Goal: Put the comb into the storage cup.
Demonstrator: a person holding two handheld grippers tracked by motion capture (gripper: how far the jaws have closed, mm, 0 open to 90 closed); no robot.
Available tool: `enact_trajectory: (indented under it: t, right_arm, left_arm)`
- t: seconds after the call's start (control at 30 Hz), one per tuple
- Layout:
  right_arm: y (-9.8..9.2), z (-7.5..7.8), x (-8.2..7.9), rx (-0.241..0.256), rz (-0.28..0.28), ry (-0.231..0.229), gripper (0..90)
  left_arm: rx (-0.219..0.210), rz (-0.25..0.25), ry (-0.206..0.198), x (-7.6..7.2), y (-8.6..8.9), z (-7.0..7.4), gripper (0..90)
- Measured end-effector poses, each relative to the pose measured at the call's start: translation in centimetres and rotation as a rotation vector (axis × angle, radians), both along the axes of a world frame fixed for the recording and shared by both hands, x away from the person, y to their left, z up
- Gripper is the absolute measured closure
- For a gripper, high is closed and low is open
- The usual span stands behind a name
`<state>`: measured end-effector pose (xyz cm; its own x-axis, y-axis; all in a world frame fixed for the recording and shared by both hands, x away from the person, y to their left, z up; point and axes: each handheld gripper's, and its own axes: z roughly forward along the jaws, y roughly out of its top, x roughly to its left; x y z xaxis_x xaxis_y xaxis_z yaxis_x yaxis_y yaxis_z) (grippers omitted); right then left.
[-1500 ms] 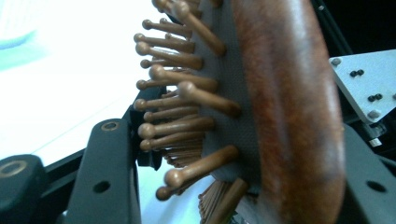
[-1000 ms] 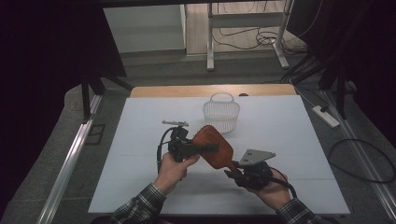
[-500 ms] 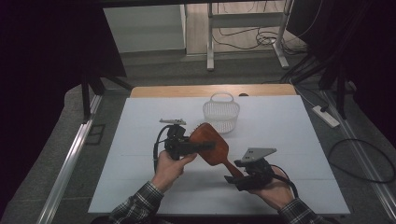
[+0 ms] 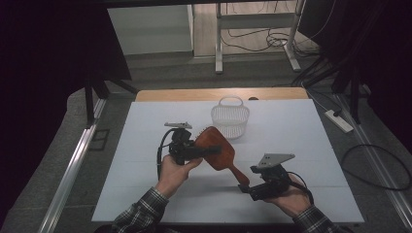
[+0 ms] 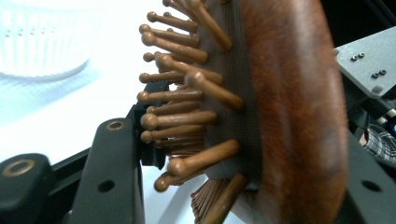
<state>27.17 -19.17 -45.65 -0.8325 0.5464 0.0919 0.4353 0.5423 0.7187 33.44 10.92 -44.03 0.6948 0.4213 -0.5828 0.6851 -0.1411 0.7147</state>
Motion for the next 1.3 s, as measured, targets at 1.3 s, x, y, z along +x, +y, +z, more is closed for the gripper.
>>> enact_trajectory:
  t: [1.3]
  right_arm:
    - [-5.4,0.2,-1.1,-0.017,-0.146,0.021,0.0]
  left_arm:
    - [0.054,0.048,-0.067,1.5,1.6,2.3,49.9]
